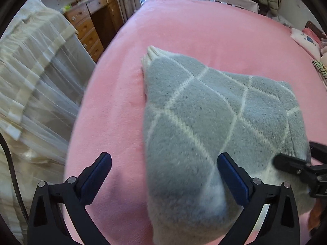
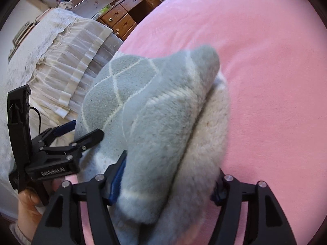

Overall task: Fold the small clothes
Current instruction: 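Lay the folded sweater down and open both tools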

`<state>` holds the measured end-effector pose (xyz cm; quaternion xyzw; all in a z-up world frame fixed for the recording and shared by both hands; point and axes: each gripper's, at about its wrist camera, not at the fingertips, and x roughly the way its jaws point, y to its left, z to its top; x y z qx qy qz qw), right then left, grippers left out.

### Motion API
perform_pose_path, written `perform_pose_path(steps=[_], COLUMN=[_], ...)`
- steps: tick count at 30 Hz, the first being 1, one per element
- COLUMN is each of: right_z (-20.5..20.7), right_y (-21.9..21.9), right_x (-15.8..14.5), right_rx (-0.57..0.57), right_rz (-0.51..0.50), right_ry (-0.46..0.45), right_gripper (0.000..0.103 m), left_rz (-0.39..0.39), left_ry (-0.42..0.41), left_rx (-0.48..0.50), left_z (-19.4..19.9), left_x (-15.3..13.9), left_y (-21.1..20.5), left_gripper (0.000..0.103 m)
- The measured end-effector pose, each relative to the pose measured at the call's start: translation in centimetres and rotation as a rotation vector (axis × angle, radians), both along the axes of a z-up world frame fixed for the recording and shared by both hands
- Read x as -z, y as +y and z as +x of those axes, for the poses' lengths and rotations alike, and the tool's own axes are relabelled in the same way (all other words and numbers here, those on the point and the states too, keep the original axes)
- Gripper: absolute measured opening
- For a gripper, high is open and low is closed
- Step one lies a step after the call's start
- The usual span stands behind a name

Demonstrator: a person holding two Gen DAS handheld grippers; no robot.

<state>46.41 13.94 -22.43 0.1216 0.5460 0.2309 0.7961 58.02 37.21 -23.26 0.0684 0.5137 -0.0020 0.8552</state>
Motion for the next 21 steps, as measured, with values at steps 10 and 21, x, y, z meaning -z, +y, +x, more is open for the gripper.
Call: perform_pose_path(steps=[10,21], right_z=[-6.0,-16.5], right_y=[-2.9,-9.1], right_x=[-4.3,-12.3], right_rx=[-0.060,0.039], right_rz=[-0.275,-0.340], right_ry=[-0.192,-0.298], right_gripper=[0.069,0.069], left_rz=[0.176,0.022], left_ry=[-0.040,-0.136], left_rx=[0.045,0.079], left_z=[-4.1,-16.4], left_x=[-1.3,-9.3], left_y=[-2.0,-9.6], left_gripper=[0.103,0.103])
